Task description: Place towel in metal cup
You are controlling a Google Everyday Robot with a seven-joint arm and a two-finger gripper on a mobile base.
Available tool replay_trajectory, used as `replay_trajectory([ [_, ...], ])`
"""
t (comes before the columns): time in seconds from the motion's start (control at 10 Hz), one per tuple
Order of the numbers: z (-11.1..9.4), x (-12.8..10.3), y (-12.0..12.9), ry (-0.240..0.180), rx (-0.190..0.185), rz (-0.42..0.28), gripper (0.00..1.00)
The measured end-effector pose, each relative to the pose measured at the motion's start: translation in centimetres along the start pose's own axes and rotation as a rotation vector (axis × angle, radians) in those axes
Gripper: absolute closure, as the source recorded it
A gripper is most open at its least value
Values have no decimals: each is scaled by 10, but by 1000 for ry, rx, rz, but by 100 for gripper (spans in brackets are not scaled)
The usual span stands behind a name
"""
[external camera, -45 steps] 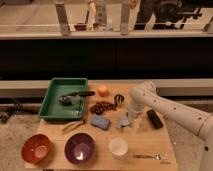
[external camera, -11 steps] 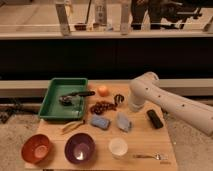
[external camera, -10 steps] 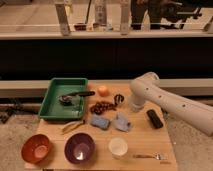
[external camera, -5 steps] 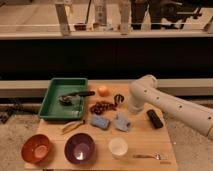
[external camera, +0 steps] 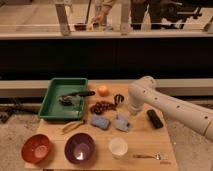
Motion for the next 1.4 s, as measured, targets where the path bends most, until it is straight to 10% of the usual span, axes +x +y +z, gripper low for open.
replay_trajectory([
  [1.4, 33, -12, 10, -37, -11, -11, 20],
])
